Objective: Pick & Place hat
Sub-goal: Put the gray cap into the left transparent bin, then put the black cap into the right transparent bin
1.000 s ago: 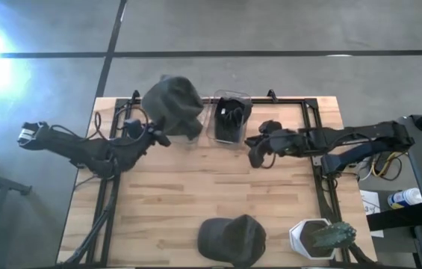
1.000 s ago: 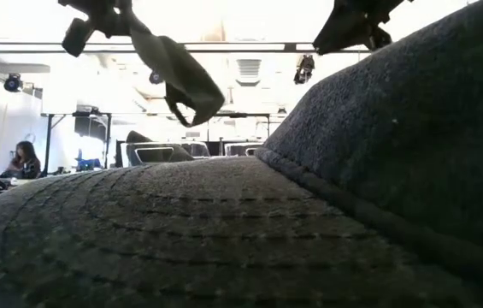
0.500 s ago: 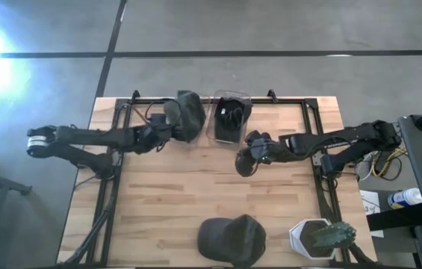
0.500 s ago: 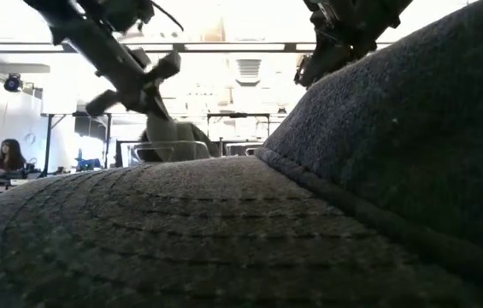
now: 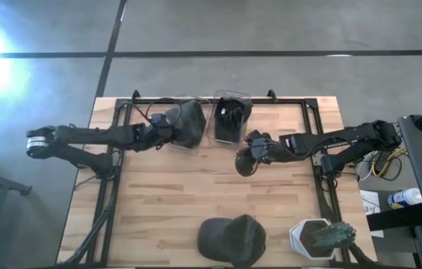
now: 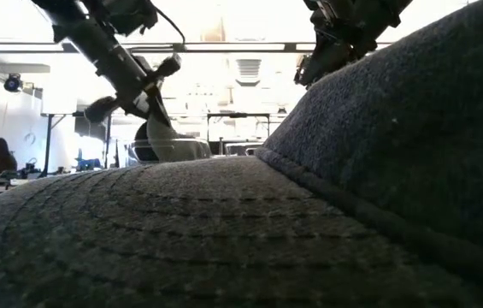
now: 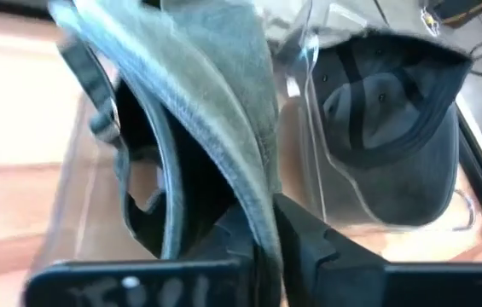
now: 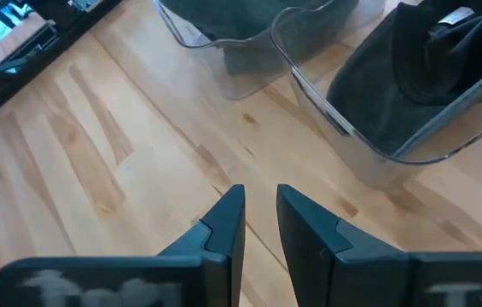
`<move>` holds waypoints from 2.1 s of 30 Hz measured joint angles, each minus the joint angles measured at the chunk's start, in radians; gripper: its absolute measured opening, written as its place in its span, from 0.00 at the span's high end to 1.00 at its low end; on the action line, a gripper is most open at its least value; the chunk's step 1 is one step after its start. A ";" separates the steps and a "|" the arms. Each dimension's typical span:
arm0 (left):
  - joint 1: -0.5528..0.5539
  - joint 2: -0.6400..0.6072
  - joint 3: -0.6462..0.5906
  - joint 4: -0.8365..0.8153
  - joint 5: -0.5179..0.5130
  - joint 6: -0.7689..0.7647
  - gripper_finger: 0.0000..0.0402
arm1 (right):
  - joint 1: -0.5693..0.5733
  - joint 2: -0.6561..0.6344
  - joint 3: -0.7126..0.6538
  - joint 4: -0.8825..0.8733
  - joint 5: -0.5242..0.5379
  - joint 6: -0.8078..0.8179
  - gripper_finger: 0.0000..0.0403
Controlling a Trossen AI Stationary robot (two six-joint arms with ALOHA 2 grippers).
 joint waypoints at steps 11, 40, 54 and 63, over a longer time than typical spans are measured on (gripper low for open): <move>-0.013 -0.106 0.143 -0.299 -0.024 0.054 0.59 | -0.006 -0.001 0.000 -0.007 -0.077 -0.029 0.83; -0.738 0.194 -0.031 0.324 0.296 -0.164 0.56 | 0.104 0.333 0.005 0.022 -0.844 -0.019 0.83; -0.808 0.473 -0.056 0.656 0.503 -0.339 0.56 | 0.212 0.405 0.044 0.063 -0.999 0.113 0.83; -0.805 0.591 -0.002 0.660 0.487 -0.442 0.56 | 0.248 0.573 0.060 0.148 -0.884 0.124 0.83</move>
